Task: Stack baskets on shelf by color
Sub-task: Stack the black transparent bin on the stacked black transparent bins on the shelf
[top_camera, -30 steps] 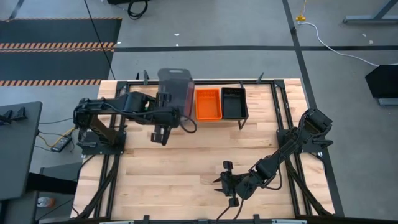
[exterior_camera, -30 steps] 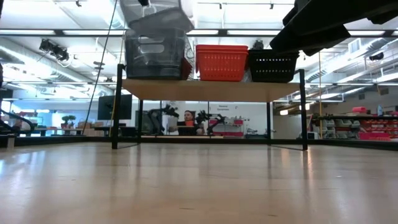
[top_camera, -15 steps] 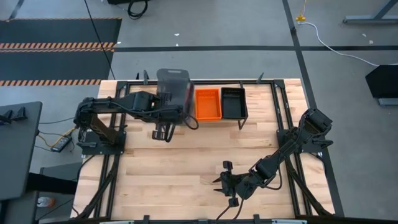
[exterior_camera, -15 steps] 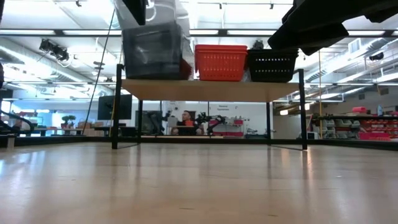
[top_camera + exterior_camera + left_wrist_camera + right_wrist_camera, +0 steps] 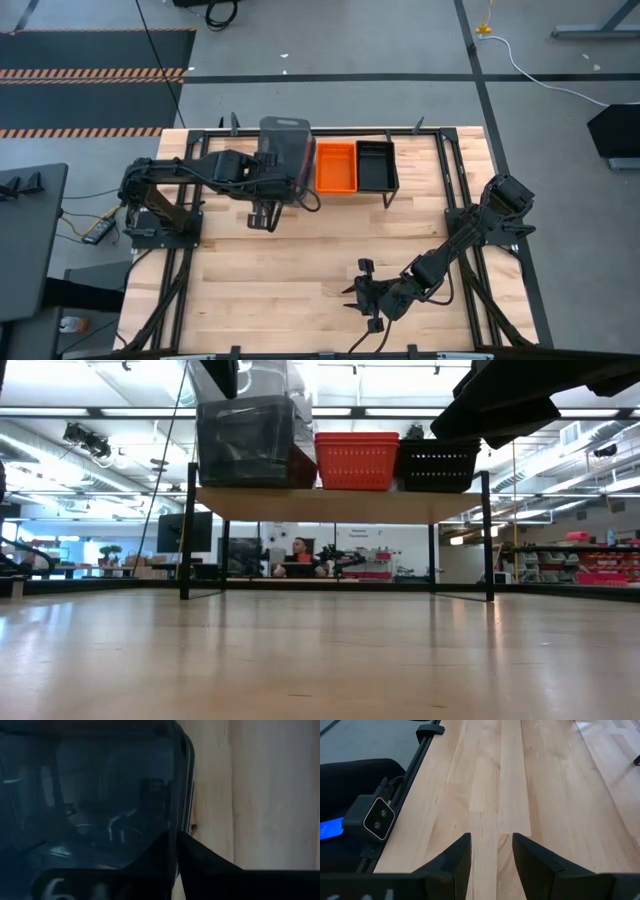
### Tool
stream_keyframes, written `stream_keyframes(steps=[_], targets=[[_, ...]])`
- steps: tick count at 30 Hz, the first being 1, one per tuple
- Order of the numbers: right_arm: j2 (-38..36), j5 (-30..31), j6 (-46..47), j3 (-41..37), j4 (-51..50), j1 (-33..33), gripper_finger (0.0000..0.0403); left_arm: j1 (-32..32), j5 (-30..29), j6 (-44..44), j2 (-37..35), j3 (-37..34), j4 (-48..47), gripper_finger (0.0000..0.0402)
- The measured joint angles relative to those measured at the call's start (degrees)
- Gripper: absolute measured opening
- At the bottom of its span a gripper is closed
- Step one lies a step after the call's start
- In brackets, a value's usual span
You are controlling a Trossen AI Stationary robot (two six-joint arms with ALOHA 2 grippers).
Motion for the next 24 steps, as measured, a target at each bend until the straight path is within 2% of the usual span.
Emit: stream_keyframes(steps=[12,24], targets=[[0.0,0.0,0.0,0.0,0.0,0.0,0.0150,0.0,0.0,-8.8,0.0,0.0,0.1,0.0077],[0.0,0.0,-0.4,0.0,0.0,0.0,0.0150,0.0,0.8,-9.1,0.0,0.0,0.0,0.0114]])
